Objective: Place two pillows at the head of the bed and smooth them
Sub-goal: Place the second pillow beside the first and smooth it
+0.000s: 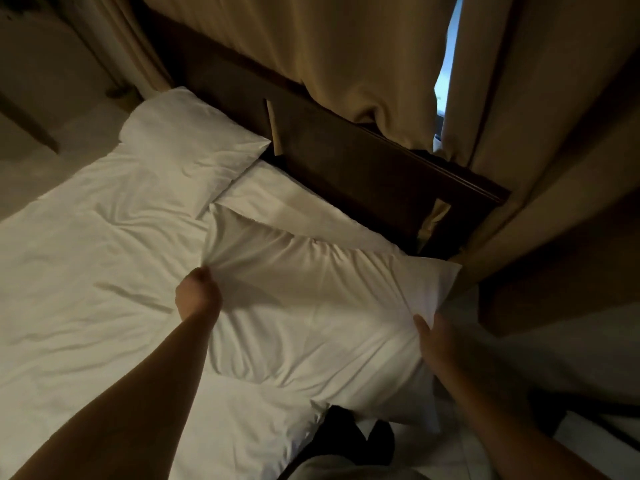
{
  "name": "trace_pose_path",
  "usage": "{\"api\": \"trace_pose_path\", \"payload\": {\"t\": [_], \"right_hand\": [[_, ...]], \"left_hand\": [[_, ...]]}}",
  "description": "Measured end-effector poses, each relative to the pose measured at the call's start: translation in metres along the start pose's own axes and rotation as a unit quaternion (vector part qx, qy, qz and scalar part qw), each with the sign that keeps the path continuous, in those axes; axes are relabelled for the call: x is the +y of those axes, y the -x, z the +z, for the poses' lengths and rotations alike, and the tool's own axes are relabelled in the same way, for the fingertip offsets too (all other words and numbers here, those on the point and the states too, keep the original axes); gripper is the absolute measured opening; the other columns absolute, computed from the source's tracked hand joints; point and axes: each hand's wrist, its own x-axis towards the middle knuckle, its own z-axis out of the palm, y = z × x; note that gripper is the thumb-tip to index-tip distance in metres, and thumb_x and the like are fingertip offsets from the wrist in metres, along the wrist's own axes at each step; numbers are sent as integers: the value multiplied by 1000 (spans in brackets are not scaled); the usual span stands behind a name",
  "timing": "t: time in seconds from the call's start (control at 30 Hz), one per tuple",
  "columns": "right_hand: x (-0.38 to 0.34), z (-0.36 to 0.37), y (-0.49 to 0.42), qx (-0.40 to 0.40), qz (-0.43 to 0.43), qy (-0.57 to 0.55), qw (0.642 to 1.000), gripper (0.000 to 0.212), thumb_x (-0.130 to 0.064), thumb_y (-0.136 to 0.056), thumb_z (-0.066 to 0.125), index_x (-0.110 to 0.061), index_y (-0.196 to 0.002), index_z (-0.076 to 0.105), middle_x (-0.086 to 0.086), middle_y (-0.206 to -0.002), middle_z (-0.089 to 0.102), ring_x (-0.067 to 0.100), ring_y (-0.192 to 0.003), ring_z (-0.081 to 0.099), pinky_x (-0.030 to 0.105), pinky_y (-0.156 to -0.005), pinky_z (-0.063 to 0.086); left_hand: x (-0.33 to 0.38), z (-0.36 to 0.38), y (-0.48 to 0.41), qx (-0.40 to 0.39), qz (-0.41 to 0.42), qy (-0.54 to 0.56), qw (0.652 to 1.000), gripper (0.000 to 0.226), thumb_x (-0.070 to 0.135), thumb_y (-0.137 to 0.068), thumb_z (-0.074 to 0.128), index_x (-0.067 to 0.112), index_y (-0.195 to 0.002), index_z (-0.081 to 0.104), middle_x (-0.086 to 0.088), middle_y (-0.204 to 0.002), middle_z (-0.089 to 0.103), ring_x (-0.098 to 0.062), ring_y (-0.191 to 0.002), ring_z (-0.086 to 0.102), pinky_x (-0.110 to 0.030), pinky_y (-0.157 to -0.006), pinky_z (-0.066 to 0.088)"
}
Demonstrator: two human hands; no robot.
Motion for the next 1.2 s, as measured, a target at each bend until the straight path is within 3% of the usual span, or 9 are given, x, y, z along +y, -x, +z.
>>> {"api": "trace_pose_path", "payload": {"t": [0.1, 0.27, 0.4, 0.53, 0.77, 0.87, 1.0, 1.1, 1.2], "right_hand": [[-27, 13, -20, 18, 19, -5, 1000, 55, -37, -98, 61, 4, -134, 55, 29, -133, 59, 44, -124, 56, 48, -105, 44], [-64, 39, -64, 64, 37, -5, 997, 38, -31, -97, 63, 4, -111, 65, 29, -111, 68, 43, -103, 65, 41, -85, 49], [-87, 71, -99, 96, 56, 1, 994, 39, -37, -97, 61, 1, -104, 66, 27, -102, 70, 45, -96, 67, 45, -80, 52], [-105, 99, -123, 117, 75, -26, 990, 29, -30, -98, 61, -2, -94, 62, 27, -99, 68, 43, -94, 66, 34, -72, 40], [-117, 135, -155, 151, 93, -18, 984, 30, -27, -99, 61, 0, -85, 56, 31, -90, 66, 46, -88, 65, 35, -69, 35], [-111, 145, -167, 158, 113, -4, 981, 34, -28, -99, 60, 5, -91, 58, 33, -94, 66, 48, -91, 65, 38, -70, 38], [-100, 150, -185, 106, 166, 20, 980, 46, -36, -101, 55, 7, -115, 58, 34, -117, 63, 49, -110, 60, 44, -85, 44], [-88, 152, -198, 33, 219, 36, 975, 64, -45, -101, 51, 11, -132, 49, 33, -134, 56, 45, -125, 53, 41, -96, 40], [-79, 158, -205, 16, 256, 28, 966, 74, -52, -99, 51, 12, -136, 44, 33, -137, 53, 44, -126, 52, 41, -98, 40]], "left_hand": [[23, 22, -51, -13, 23, -16, 1000, 41, 27, -104, 38, -1, -101, 68, -31, -109, 67, -48, -106, 62, -47, -92, 46], [71, 69, -141, -39, 54, -22, 997, 42, 27, -104, 38, -1, -106, 70, -33, -112, 67, -49, -108, 62, -46, -93, 46], [110, 104, -206, -45, 53, 5, 998, 46, 32, -105, 38, -1, -102, 69, -31, -110, 67, -47, -107, 62, -45, -91, 46], [143, 135, -252, -48, 68, 37, 996, 45, 31, -105, 38, -1, -100, 69, -30, -107, 68, -45, -103, 62, -41, -84, 44], [180, 187, -314, -84, 95, 63, 990, 43, 35, -105, 40, 4, -99, 70, -24, -99, 68, -41, -102, 64, -31, -77, 39], [182, 214, -332, -96, 98, 48, 989, 47, 39, -104, 39, 4, -109, 71, -22, -108, 70, -41, -107, 64, -39, -85, 47], [168, 244, -359, -153, 126, -38, 979, 41, 31, -103, 37, 4, -110, 68, -24, -111, 69, -43, -104, 63, -41, -87, 50], [151, 262, -366, -242, 172, -118, 948, 46, 28, -102, 44, 8, -143, 48, -26, -137, 55, -46, -122, 55, -46, -103, 43], [129, 278, -355, -269, 175, -135, 937, 69, 34, -99, 55, 10, -157, 26, -26, -153, 34, -50, -135, 40, -49, -113, 33]]}}
